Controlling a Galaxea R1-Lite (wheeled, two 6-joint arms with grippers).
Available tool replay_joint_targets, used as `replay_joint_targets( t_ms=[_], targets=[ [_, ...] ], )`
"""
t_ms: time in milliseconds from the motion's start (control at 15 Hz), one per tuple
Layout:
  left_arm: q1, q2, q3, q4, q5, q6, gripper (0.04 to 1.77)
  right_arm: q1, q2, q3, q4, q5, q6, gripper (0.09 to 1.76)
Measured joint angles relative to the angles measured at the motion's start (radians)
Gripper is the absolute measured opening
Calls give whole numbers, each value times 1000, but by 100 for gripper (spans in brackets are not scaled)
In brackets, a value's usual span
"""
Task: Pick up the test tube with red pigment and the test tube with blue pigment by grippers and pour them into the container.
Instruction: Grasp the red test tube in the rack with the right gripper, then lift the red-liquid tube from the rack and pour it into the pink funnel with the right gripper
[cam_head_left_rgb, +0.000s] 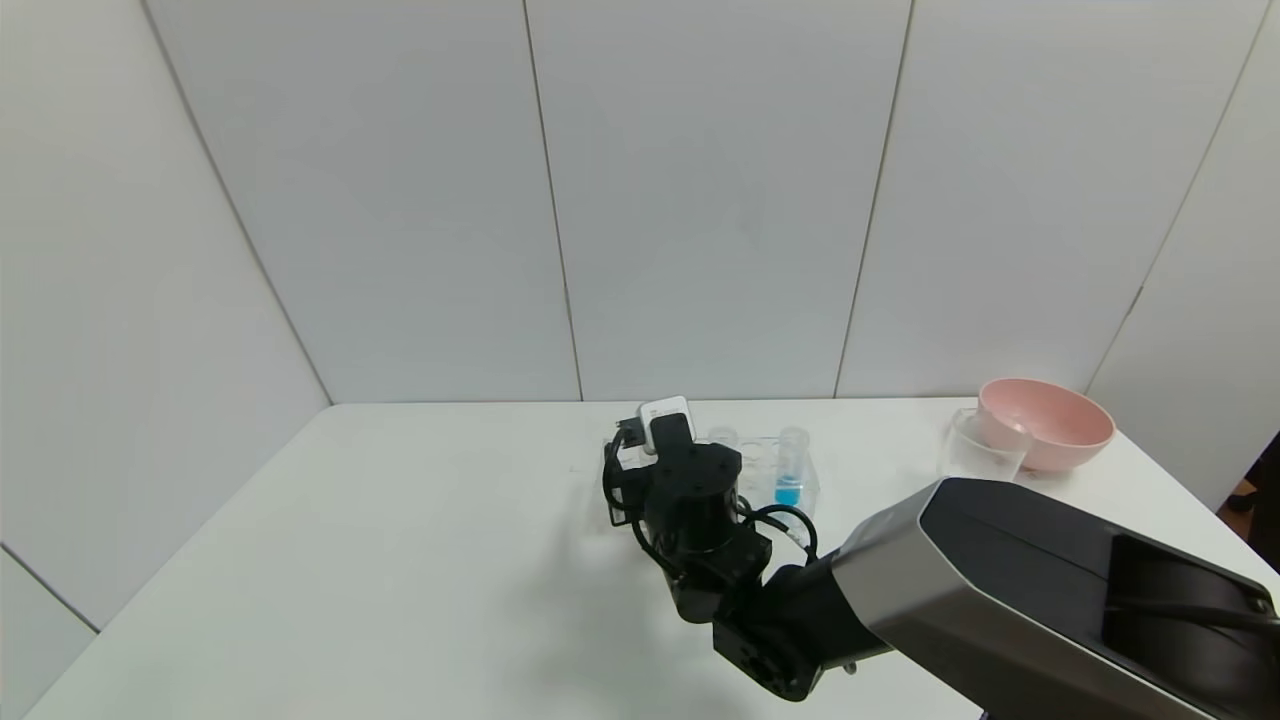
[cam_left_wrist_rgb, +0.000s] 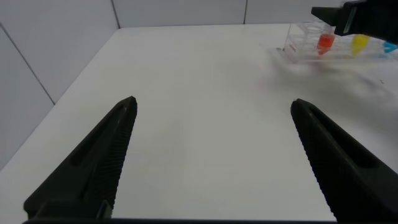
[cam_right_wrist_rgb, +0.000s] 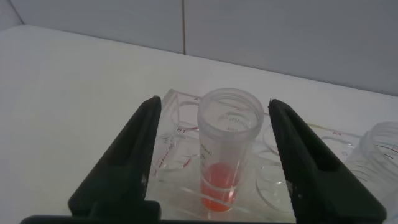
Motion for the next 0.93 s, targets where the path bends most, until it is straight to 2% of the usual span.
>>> replay_joint_targets(
  t_ms=[267,333,400,933],
  targets=[
    [0,0,0,0,0,0,176,-1,-10,9,7,5,2,79],
    [0,0,0,0,0,0,176,-1,-11,10,9,1,1,56],
    [0,0,0,0,0,0,176,-1,-13,11,9,1,2,50],
    [0,0,0,0,0,0,176,9,-48,14,18,-5,-9,50]
  ],
)
